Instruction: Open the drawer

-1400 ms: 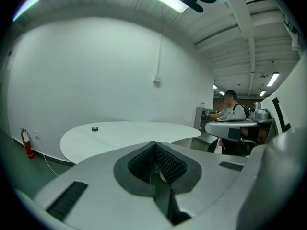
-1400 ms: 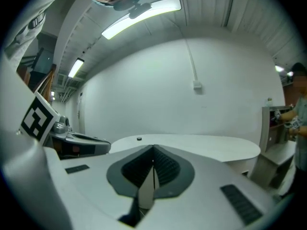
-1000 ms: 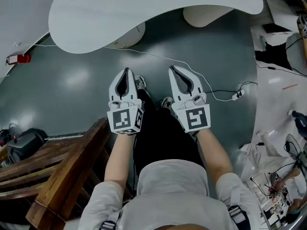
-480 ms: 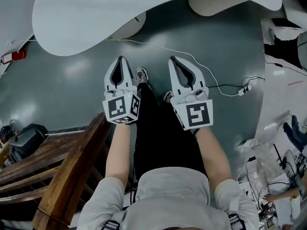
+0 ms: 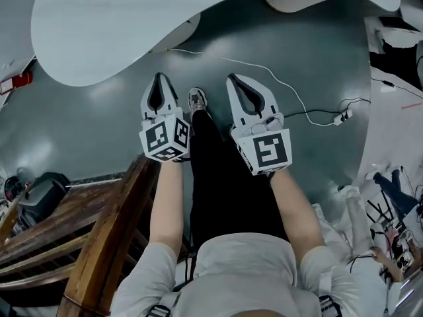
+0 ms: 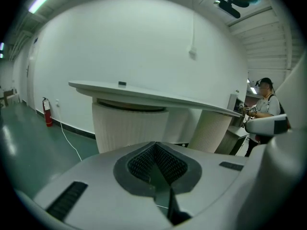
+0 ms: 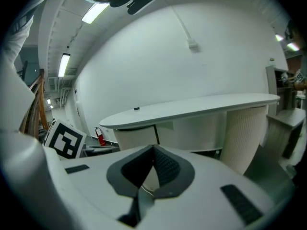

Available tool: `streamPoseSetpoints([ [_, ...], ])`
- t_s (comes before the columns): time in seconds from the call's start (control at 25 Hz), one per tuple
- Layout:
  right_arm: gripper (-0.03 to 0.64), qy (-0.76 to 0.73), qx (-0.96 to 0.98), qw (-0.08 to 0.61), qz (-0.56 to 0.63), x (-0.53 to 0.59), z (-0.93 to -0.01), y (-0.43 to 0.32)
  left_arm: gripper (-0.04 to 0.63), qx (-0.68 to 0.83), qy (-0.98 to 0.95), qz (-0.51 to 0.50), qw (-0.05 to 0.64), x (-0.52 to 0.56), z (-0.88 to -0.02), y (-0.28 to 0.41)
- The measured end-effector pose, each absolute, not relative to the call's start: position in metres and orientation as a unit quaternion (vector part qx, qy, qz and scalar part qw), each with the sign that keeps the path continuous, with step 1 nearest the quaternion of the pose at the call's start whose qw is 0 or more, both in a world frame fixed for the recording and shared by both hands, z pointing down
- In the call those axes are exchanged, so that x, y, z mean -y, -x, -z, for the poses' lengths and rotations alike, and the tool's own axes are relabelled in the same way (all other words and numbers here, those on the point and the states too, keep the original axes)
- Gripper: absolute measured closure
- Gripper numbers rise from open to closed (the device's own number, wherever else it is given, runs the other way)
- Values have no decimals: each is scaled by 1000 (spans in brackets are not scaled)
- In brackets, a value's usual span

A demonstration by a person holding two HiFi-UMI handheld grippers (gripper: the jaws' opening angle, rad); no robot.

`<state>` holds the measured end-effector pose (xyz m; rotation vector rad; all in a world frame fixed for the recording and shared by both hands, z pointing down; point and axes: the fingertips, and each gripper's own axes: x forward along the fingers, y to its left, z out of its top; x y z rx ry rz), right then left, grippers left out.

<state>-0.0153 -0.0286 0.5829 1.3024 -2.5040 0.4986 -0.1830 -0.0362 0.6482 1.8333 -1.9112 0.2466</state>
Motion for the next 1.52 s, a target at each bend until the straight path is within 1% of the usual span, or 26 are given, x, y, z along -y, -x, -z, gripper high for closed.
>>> streamPoseSetpoints([
  [0.32,603,-457,857,137,-196,35,-596,17,589,704,-647,-90,280,61,-695,211],
  [0.76,603,-470,847,138,-207,41,-606,5,587,708,-617,-70,335,78,-739,226],
  [0.8,603,-471,846,137,-206,41,-605,4,578,709,-616,-65,337,79,-740,228],
  [0.84,603,-472,846,137,-206,41,-605,4,536,707,-618,-58,339,80,-740,229],
  [0.88,603,-471,846,137,-206,40,-605,4,478,705,-619,-52,342,82,-740,230],
  [0.92,603,-471,847,138,-206,39,-605,5,459,703,-620,-45,344,84,-741,231],
  [1.24,603,-461,851,148,-203,32,-607,6,456,708,-608,-19,358,94,-745,240],
  [1.4,603,-460,852,151,-202,32,-607,3,456,703,-613,-25,360,100,-747,237],
  [1.52,603,-458,852,152,-202,32,-608,4,482,710,-603,-17,364,101,-747,240],
])
